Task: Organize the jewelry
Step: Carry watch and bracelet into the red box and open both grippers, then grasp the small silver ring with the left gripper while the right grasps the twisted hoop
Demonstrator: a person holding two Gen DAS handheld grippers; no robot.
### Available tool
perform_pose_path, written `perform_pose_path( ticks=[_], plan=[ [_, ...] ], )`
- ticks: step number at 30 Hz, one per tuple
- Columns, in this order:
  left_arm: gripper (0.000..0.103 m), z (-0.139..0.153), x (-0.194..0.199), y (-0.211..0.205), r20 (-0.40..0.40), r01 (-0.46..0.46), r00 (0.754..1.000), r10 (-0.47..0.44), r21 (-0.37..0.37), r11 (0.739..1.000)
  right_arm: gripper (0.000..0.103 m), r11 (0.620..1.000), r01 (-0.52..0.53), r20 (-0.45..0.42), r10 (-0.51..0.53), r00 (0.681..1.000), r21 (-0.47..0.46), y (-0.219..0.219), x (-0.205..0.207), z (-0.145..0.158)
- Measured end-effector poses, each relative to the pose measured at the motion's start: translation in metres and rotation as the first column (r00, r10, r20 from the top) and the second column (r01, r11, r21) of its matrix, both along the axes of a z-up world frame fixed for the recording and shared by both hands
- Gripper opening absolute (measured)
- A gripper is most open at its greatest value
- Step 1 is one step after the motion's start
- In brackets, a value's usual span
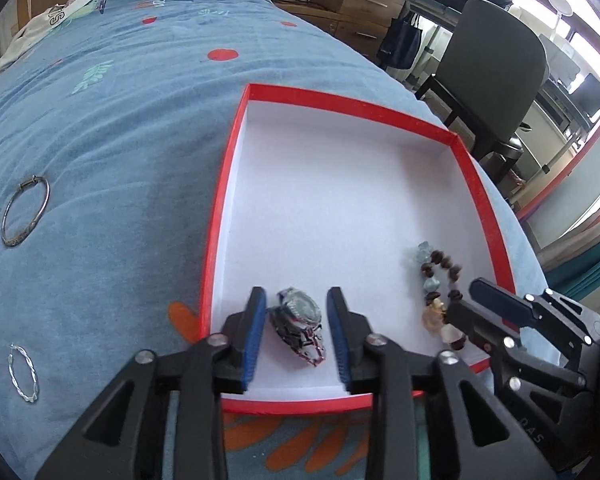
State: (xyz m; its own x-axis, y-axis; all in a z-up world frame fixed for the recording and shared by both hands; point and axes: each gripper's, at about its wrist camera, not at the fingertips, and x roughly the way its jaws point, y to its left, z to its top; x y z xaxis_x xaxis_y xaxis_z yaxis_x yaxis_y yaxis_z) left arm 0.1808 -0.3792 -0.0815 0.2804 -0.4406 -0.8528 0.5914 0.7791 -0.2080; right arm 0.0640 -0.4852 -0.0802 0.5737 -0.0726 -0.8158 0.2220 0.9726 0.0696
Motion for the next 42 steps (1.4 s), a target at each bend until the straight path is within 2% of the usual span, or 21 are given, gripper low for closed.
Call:
perform_pose_path(
  ticks=[2, 5, 11, 17, 19, 22, 28, 33, 37, 42],
  plan=[
    [0.036, 0.005, 0.000, 0.002, 0.011, -0.003, 1.000, 0.003, 0.007, 1.000, 0.033, 1.000, 0.014, 0.000, -0.014, 1.000, 0.002, -0.001, -0.004, 0.005],
    [0.036, 0.021, -0.006, 0.012, 0.021, -0.009, 1.000, 0.010, -0.023, 1.000, 0.033, 0.999, 0.036, 0.008, -0.036, 0.999, -0.007, -0.001, -0.016, 0.018],
    [0.036, 0.082, -0.037, 0.051, 0.129, -0.019, 0.991, 0.027, -0.066, 0.998, 0.034, 0.998, 0.050, 0.059, -0.047, 0.997, -0.046, 0.016, -0.048, 0.063],
    [0.036, 0.140, -0.066, 0.140, 0.221, -0.083, 0.970, 0.102, -0.095, 0.992, 0.043, 0.998, 0.024, 0.144, -0.015, 0.989, -0.058, 0.062, -0.075, 0.112],
    [0.037, 0.149, -0.071, 0.170, 0.238, -0.109, 0.963, 0.127, -0.085, 0.990, 0.043, 0.999, 0.009, 0.169, 0.000, 0.986, -0.049, 0.081, -0.081, 0.123],
    [0.041, 0.160, -0.078, 0.231, 0.288, -0.179, 0.938, 0.192, -0.071, 0.981, 0.046, 0.999, -0.020, 0.196, 0.029, 0.980, -0.046, 0.111, -0.086, 0.135],
    [0.041, 0.153, -0.080, 0.339, 0.328, -0.301, 0.896, 0.299, -0.043, 0.953, 0.046, 0.997, -0.073, 0.215, 0.075, 0.974, -0.018, 0.159, -0.084, 0.137],
    [0.041, 0.129, -0.076, 0.395, 0.309, -0.393, 0.870, 0.384, -0.034, 0.919, 0.046, 0.993, -0.115, 0.214, 0.112, 0.970, -0.001, 0.184, -0.072, 0.125],
    [0.041, 0.098, -0.067, 0.400, 0.270, -0.409, 0.877, 0.397, -0.013, 0.912, 0.046, 0.989, -0.148, 0.198, 0.141, 0.970, 0.023, 0.199, -0.054, 0.108],
    [0.041, 0.055, -0.050, 0.378, 0.202, -0.387, 0.904, 0.377, 0.011, 0.922, 0.046, 0.977, -0.205, 0.158, 0.195, 0.968, 0.053, 0.216, -0.023, 0.078]
  ],
)
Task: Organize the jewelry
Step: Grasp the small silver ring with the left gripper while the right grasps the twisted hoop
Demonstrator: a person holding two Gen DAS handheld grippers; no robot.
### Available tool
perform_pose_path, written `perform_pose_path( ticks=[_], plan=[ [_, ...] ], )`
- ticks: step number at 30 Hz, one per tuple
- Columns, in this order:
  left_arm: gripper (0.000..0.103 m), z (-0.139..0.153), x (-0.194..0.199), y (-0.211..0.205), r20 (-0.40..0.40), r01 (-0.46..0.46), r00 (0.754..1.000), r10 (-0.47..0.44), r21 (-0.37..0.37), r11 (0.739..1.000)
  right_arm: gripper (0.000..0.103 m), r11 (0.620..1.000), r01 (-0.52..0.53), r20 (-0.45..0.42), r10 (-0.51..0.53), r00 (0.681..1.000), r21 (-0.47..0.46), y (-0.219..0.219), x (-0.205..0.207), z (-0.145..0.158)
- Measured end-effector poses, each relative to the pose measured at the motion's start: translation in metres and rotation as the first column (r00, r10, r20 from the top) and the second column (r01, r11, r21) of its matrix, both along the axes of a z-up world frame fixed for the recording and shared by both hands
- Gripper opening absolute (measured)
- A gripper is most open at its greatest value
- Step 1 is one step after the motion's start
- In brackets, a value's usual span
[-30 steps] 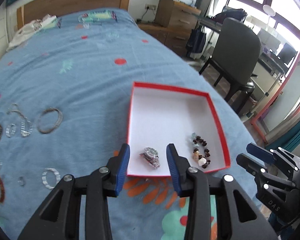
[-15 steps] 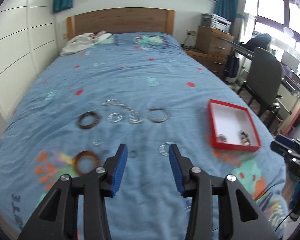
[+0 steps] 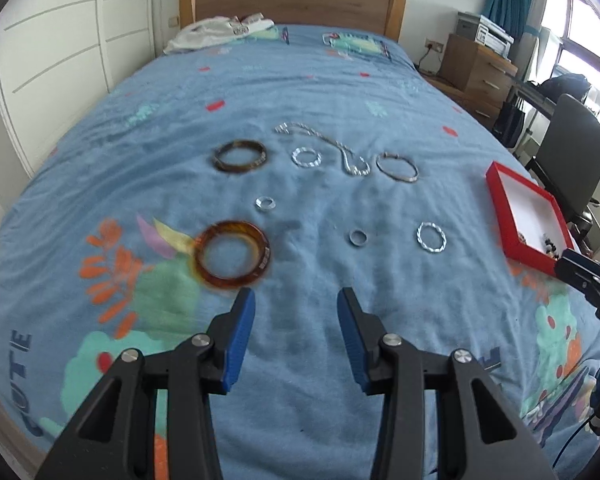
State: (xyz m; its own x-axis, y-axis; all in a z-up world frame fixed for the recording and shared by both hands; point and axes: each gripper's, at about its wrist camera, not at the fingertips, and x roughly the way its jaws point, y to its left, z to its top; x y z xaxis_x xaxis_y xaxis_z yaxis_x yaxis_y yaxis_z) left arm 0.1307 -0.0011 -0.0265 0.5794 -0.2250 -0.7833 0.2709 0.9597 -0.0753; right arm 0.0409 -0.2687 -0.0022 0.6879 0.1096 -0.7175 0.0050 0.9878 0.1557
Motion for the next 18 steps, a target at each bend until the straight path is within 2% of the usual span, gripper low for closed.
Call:
perform_pose_path(
  ticks=[8, 12, 18],
  plan=[
    [0.041, -0.040, 0.044, -0.045, -0.071, 0.051, 0.996, -0.053, -0.035, 0.998, 0.047, 0.994, -0.099, -0.061, 0.101, 0.993, 0.037, 0.020, 0.050, -0.045],
    [0.041, -0.057, 0.068, -0.064, -0.103, 0.074, 0.992, -0.078, -0.037, 0.997, 0.051, 0.989, -0.142, -0.075, 0.145, 0.987, 0.047, 0.027, 0.077, -0.064],
    [0.041, -0.076, 0.095, -0.077, -0.132, 0.081, 0.988, -0.085, -0.035, 0.996, 0.053, 0.983, -0.176, -0.087, 0.180, 0.980, 0.058, 0.029, 0.105, -0.080]
  ],
)
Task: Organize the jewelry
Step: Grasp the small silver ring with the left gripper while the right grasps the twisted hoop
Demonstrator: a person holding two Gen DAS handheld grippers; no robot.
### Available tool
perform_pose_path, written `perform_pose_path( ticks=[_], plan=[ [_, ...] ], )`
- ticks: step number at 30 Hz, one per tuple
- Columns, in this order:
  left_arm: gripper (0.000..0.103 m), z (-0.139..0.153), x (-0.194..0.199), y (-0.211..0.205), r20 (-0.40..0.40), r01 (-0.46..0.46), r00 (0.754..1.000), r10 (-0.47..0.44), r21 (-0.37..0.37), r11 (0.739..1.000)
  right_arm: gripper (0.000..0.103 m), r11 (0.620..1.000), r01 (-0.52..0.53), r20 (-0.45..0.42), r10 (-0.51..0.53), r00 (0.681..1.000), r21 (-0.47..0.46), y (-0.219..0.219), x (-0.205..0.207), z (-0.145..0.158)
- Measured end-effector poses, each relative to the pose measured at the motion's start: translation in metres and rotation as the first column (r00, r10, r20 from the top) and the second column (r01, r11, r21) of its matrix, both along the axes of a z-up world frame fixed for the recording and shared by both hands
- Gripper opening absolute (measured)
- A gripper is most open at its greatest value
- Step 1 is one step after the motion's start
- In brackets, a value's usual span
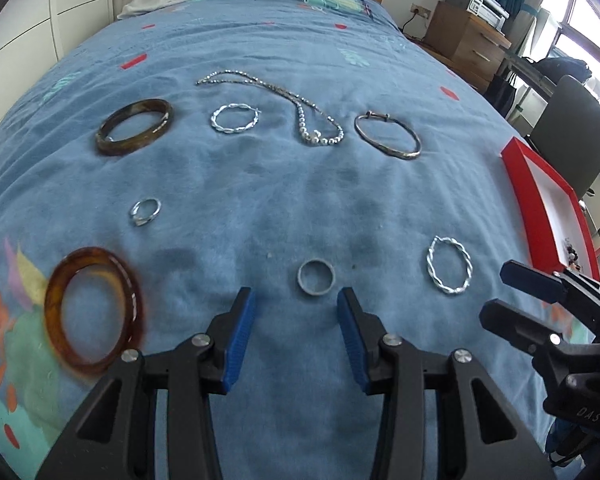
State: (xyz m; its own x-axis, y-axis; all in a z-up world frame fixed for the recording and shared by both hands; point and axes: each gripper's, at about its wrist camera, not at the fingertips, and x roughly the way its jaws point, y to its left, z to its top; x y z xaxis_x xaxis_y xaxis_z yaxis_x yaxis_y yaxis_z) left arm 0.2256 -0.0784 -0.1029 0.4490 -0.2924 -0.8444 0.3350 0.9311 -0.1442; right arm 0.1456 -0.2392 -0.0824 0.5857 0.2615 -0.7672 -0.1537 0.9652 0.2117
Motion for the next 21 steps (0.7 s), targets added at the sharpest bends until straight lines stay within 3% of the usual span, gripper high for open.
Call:
perform_pose_path(
  ticks=[9, 13, 17, 18, 21],
  plan=[
    [0.039, -0.010, 0.010, -0.005, 0.020, 0.037, 0.999, -0.038, 0.032, 0.999, 0.056, 0.999, -0.043, -0.012, 0.043, 0.999, -0.030, 0.009, 0.024, -0.017],
    [0.034, -0.011, 0.008, -0.006, 0.033, 0.041, 0.999, -0.042, 0.045, 0.998, 0.056, 0.999, -0.039, -0.012, 0.039, 0.999, -0.033, 0.011, 0.030, -0.022],
    [0.023, -0.010, 0.008, -0.007, 0.036, 0.040, 0.998, -0.042, 0.052, 0.998, 0.042, 0.998, -0.038, -0.018, 0.037, 0.999, -0.054, 0.013, 0.034, -0.026],
    [0.018, -0.009, 0.007, -0.008, 0.038, 0.039, 0.998, -0.041, 0.055, 0.998, 0.040, 0.998, -0.033, -0.020, 0.032, 0.999, -0.051, 0.012, 0.033, -0.026],
    [0.018, -0.008, 0.005, -0.008, 0.039, 0.032, 0.999, -0.034, 0.056, 0.998, 0.040, 0.998, -0.036, -0.022, 0.035, 0.999, -0.050, 0.009, 0.030, -0.024]
  ],
)
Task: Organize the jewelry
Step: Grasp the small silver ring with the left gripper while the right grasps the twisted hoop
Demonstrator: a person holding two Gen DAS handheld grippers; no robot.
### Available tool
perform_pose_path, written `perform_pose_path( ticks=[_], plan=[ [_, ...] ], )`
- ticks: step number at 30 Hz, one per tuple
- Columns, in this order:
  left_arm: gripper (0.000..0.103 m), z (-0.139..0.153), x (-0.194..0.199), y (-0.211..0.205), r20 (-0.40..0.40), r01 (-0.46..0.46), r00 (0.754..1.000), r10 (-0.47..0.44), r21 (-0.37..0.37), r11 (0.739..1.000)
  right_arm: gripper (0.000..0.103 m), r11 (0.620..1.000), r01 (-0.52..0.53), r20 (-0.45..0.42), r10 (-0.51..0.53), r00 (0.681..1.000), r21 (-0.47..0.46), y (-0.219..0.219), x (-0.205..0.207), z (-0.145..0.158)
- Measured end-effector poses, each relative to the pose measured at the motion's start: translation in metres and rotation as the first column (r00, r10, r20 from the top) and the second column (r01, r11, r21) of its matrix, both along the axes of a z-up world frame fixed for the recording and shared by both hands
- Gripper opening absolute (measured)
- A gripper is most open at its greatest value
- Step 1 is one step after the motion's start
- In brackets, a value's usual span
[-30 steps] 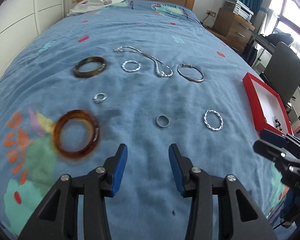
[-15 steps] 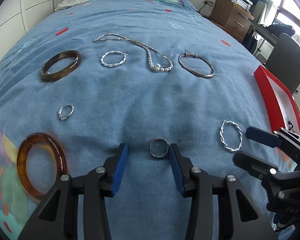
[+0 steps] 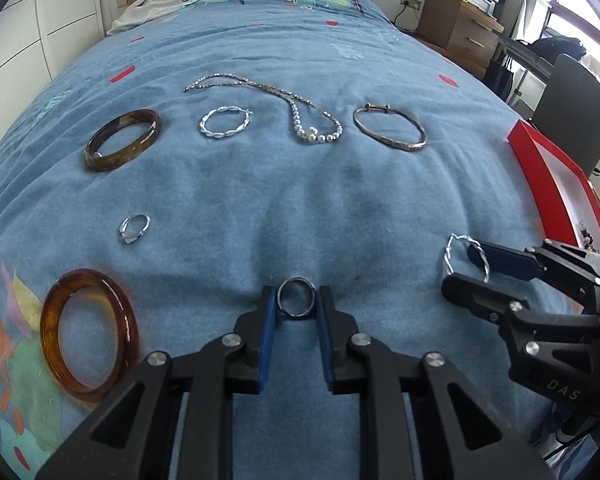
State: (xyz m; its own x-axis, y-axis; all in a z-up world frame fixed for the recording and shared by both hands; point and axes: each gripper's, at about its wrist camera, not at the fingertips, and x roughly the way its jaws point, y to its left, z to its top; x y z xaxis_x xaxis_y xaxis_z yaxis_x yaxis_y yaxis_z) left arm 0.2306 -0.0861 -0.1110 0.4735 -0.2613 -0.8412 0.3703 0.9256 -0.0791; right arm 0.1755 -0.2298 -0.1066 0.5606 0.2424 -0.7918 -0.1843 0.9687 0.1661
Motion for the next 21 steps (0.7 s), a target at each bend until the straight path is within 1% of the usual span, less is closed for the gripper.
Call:
perform_pose_path(
  ticks=[5, 10, 17, 21],
  plan=[
    [0.018, 0.007, -0.007, 0.005, -0.003, -0.014, 1.000, 0.014, -0.016, 1.000, 0.039, 1.000, 0.008, 0.009, -0.009, 1.000, 0.013, -0.003, -0.010, 0.007],
    [0.018, 0.020, -0.018, 0.009, 0.009, -0.022, 1.000, 0.022, -0.019, 1.000, 0.039, 1.000, 0.017, 0.030, -0.017, 0.999, 0.024, -0.007, -0.025, 0.022],
    [0.018, 0.053, -0.042, 0.005, 0.051, -0.011, 0.999, 0.013, -0.032, 0.999, 0.039, 0.999, 0.045, 0.073, -0.047, 0.996, 0.029, -0.018, -0.055, 0.053],
    [0.018, 0.071, -0.057, -0.006, 0.071, 0.010, 0.997, -0.007, -0.046, 0.999, 0.039, 0.996, 0.082, 0.102, -0.084, 0.991, 0.023, -0.037, -0.078, 0.073]
  ],
)
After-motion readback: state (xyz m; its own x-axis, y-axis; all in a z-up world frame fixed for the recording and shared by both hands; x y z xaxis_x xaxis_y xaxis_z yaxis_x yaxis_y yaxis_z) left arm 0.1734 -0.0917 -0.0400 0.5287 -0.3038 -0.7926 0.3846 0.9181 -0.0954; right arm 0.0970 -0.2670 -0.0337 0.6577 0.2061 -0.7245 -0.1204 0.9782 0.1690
